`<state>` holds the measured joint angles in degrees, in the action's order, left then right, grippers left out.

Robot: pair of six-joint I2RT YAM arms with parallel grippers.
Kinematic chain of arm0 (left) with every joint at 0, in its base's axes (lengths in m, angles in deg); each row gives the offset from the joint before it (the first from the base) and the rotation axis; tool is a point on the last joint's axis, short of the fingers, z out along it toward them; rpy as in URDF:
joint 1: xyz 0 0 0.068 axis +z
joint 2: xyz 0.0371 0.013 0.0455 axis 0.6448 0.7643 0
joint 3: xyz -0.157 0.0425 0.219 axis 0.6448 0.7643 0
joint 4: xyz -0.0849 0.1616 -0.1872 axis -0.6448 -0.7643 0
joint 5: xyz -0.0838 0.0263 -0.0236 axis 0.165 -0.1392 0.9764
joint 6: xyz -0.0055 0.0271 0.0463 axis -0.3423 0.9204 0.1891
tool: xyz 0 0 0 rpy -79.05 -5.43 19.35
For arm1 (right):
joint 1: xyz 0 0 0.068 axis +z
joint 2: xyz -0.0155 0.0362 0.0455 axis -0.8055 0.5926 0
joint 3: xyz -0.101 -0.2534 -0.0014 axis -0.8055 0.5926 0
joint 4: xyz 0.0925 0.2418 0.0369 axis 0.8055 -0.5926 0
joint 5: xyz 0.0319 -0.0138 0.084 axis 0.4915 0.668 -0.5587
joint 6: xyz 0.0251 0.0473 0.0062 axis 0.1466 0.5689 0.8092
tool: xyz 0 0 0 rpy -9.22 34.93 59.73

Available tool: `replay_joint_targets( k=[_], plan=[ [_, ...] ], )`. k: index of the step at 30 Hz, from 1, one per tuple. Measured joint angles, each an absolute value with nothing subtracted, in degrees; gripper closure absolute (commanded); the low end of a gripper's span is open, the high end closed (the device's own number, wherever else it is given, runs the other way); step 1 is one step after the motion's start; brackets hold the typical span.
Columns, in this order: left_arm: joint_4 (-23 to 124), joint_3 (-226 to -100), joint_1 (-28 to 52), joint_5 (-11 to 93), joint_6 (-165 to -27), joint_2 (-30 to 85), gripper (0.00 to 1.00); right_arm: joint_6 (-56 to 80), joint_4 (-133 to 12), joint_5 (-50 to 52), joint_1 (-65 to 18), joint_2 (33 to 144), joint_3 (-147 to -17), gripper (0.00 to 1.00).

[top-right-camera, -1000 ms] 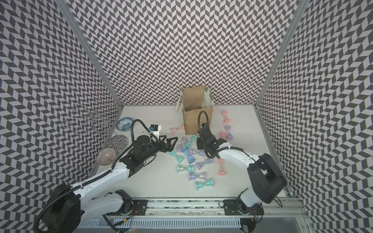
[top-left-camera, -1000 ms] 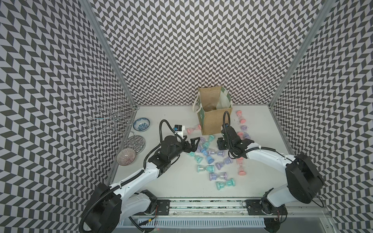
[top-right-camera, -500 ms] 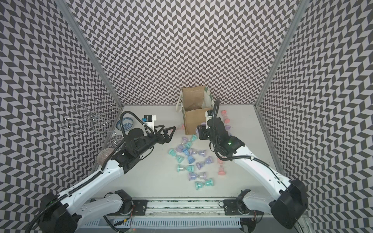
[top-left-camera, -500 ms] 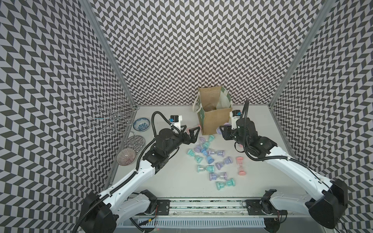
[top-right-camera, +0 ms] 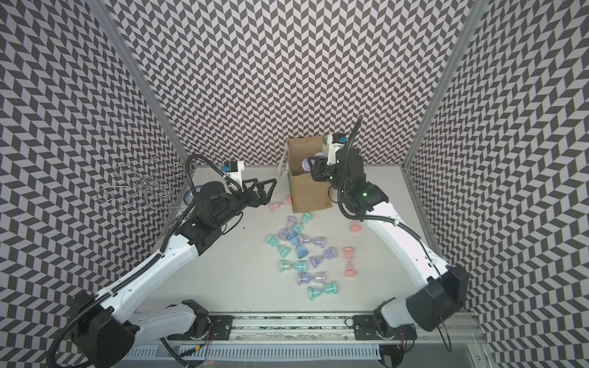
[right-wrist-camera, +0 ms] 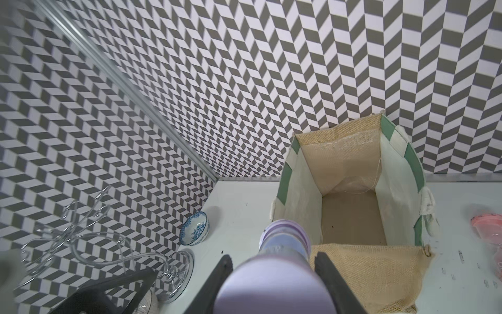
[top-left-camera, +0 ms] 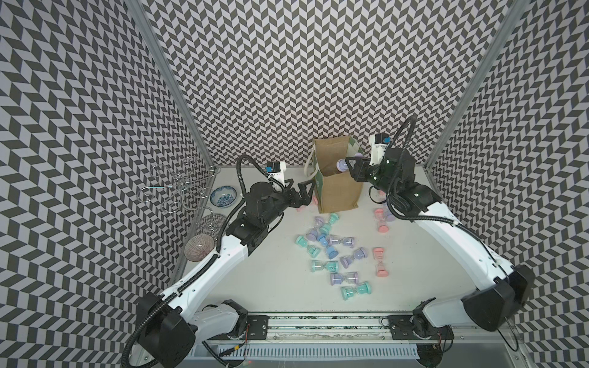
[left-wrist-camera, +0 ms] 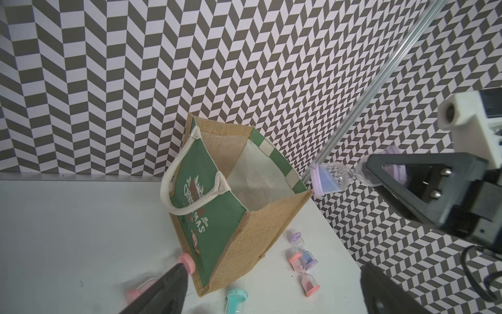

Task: Put the hourglass into the canvas bag
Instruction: Place the hourglass in the canvas bag.

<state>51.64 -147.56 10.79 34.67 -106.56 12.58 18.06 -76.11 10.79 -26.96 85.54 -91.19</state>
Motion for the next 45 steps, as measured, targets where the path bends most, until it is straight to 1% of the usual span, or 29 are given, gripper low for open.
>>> replay_joint_targets(
  k=[8,21,25,32,40,45],
  plan=[
    [52.4,-147.9,12.3,34.8,-107.3,17.8,0.01,18.3,-76.0,8.8,-30.3,99.5,-100.3,0.81],
    [54.3,-147.9,13.0,34.8,-107.6,23.5,0.01,14.8,-80.3,9.5,-31.6,122.8,-124.7,0.81],
    [54.8,-147.9,13.2,34.7,-107.6,24.5,0.01,13.9,-82.3,10.2,-31.9,127.7,-128.4,0.81],
    [55.6,-147.8,13.9,34.6,-107.6,24.6,0.01,13.2,-86.0,13.0,-32.6,130.0,-126.9,0.81],
    [56.5,-147.5,14.1,35.2,-107.8,24.6,0.01,13.5,-85.4,18.5,-32.8,122.4,-109.2,0.79],
    [57.0,-146.5,14.1,36.3,-108.1,24.5,0.01,14.8,-85.4,20.1,-32.8,118.1,-103.8,0.77]
  ],
)
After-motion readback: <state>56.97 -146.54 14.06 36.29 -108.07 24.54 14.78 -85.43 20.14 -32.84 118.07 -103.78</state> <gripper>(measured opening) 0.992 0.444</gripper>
